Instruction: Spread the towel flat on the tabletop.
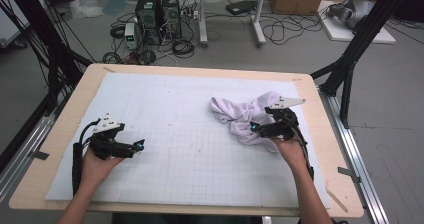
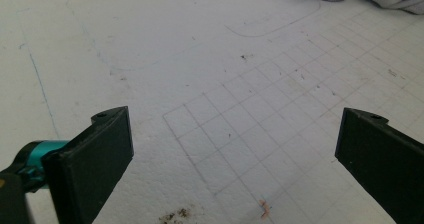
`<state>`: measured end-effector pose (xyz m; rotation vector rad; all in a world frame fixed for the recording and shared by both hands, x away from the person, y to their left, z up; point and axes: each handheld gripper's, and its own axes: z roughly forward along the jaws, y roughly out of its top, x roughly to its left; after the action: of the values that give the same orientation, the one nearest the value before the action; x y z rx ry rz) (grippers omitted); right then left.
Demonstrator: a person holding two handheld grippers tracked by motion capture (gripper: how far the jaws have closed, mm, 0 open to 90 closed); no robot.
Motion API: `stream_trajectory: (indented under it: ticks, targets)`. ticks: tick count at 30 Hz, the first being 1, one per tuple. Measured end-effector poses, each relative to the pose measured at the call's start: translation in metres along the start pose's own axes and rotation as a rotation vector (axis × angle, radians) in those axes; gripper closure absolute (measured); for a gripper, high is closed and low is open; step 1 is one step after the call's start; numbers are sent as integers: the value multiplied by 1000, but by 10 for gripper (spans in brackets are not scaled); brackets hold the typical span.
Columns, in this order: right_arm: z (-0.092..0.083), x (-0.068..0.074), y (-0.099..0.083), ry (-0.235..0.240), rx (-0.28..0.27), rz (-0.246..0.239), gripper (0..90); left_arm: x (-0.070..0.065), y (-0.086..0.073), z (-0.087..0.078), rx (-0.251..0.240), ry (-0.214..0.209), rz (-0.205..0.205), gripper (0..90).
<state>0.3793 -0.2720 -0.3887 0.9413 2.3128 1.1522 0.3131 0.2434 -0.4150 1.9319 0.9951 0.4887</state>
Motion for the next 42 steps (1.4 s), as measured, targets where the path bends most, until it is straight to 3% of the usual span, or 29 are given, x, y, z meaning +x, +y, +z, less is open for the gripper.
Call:
stream_trajectory:
  ticks: [8,14,15,19,23,25,29,31,38,39,41,42]
  targets:
    - [25,-6,-8,-3,49,16,181,1,-1,1,13,2,5,25]
    - [41,-1,-12,-54,146,-45,261,-1,-2,3,20,0,7,25]
    - [46,0,-13,-76,165,-57,294,0,-2,3,22,1,8,25]
    - [52,0,-13,-92,176,-59,362,-1,-2,4,25,-2,7,25]
    - [51,-4,-13,-98,179,-32,569,-3,-2,5,32,-5,11,25]
    - [51,-5,-12,-92,177,-26,601,-3,-2,5,31,-3,12,25]
    - [44,-8,-9,-59,172,17,670,-1,-3,4,29,1,7,25]
    - [35,-8,-1,-17,151,53,683,0,-3,4,29,6,2,25]
    - [15,10,29,71,88,44,684,1,-3,3,25,7,1,25]
    - [9,21,39,101,63,34,683,1,-3,3,22,8,0,25]
    - [6,27,44,120,55,26,683,1,-2,2,19,6,-2,25]
    - [2,39,51,158,31,9,683,1,-2,1,22,7,4,25]
